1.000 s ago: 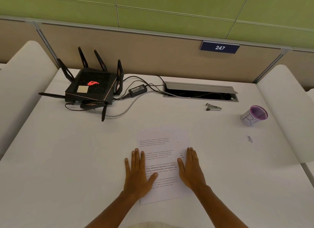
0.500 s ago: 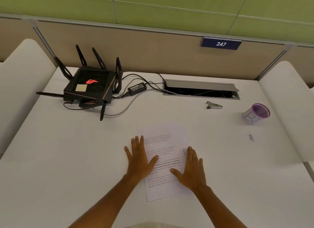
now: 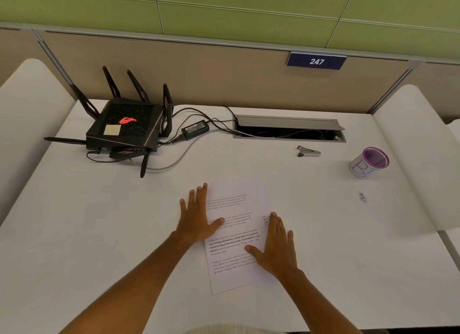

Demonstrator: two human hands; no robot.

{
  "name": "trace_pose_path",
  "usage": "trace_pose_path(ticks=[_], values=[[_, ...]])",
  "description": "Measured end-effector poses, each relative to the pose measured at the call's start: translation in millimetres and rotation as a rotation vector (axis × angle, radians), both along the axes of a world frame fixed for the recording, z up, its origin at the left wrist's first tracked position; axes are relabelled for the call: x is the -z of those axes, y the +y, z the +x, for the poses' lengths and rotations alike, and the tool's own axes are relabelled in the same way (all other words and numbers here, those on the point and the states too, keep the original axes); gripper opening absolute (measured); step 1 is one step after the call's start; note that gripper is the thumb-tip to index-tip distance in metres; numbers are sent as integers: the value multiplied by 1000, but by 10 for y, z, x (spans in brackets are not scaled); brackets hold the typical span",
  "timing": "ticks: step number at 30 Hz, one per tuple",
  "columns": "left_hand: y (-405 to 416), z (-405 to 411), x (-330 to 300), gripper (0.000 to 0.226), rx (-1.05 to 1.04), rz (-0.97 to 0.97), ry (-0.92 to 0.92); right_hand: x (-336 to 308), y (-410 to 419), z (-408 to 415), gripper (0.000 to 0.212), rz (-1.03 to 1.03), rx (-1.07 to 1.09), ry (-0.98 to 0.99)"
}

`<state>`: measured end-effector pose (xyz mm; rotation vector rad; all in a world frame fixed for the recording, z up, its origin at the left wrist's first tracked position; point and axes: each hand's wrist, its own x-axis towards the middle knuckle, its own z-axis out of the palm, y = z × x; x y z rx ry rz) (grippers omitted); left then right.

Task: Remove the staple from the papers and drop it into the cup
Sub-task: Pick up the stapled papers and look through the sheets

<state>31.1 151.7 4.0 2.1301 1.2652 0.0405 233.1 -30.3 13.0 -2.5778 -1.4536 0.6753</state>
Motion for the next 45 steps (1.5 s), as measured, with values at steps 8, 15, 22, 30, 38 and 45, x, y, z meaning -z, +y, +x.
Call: trace_pose_path(ticks=[8,15,22,30,38,45], values=[[-192,23,-137,115,-79,-173,-254,5,-17,14,129,9,-15,-7],[-711,108,-271,112,-339,-274,-562,34,-35,33,127,24,-23,-13],[-1029,155,-170,95,-574,-366,-567,15,-37,65,129,28,-33,8],[-856,255,-277,60,-289,-47,-340,-12,-48,88,127,43,-38,3],[-338,304,-96,116,33,-153,30,-29,-46,86,126,32,-36,-6],[-281,266,-174,104,111,-111,88,-37,-57,84,125,15,-46,-17]])
